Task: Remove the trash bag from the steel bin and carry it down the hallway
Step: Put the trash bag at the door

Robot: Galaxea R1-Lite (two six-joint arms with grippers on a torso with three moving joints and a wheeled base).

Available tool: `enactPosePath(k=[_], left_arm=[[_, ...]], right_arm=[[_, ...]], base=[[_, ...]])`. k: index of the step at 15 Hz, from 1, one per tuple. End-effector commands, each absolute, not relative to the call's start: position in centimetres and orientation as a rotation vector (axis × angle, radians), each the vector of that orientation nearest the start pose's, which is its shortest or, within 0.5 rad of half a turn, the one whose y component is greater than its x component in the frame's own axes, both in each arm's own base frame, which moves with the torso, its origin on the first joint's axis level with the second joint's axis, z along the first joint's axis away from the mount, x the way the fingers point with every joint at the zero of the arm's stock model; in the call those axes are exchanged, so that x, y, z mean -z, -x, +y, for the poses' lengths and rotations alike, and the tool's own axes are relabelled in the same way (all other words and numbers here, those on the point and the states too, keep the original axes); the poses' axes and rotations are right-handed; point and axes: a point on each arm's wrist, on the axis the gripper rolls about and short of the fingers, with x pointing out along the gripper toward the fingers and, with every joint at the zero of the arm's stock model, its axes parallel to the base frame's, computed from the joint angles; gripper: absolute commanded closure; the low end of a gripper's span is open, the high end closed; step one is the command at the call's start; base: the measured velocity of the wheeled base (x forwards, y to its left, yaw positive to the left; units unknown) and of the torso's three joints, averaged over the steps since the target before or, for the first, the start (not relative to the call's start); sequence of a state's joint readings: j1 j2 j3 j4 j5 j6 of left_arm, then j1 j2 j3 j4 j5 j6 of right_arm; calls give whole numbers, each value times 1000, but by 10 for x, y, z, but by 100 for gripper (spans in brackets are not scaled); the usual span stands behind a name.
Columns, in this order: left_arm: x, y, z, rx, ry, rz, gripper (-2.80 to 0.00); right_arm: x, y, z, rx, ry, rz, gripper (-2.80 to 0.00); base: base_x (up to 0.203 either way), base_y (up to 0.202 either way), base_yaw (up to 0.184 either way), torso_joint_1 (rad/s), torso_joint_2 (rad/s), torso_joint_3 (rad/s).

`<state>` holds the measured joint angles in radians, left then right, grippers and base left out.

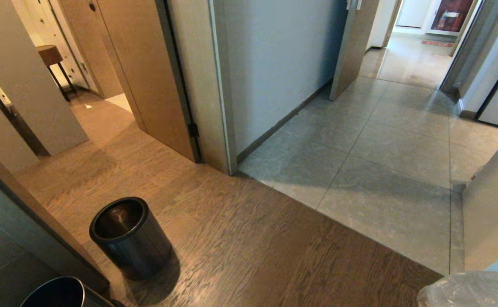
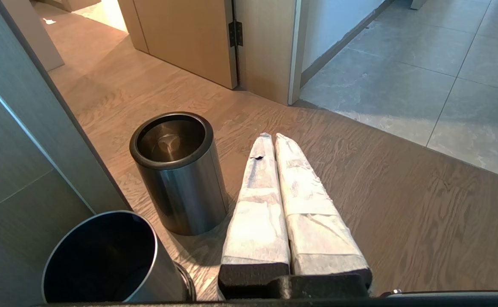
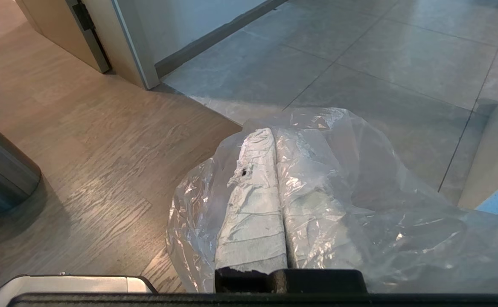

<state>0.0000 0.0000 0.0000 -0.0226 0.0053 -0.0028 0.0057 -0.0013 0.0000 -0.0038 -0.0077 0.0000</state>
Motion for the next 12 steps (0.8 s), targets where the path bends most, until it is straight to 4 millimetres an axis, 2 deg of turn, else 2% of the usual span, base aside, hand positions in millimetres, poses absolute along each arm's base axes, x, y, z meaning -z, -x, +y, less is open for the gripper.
enactPosePath(k=[1, 12], left_arm=[[-75, 22, 0, -6, 3, -12, 0], [-75, 22, 0, -6, 3, -12, 0]], right_arm=[[-76, 23, 0, 2, 0, -5, 0], [-76, 23, 0, 2, 0, -5, 0]], base=[[0, 0, 0, 0, 0, 0], [0, 0, 0, 0, 0, 0]])
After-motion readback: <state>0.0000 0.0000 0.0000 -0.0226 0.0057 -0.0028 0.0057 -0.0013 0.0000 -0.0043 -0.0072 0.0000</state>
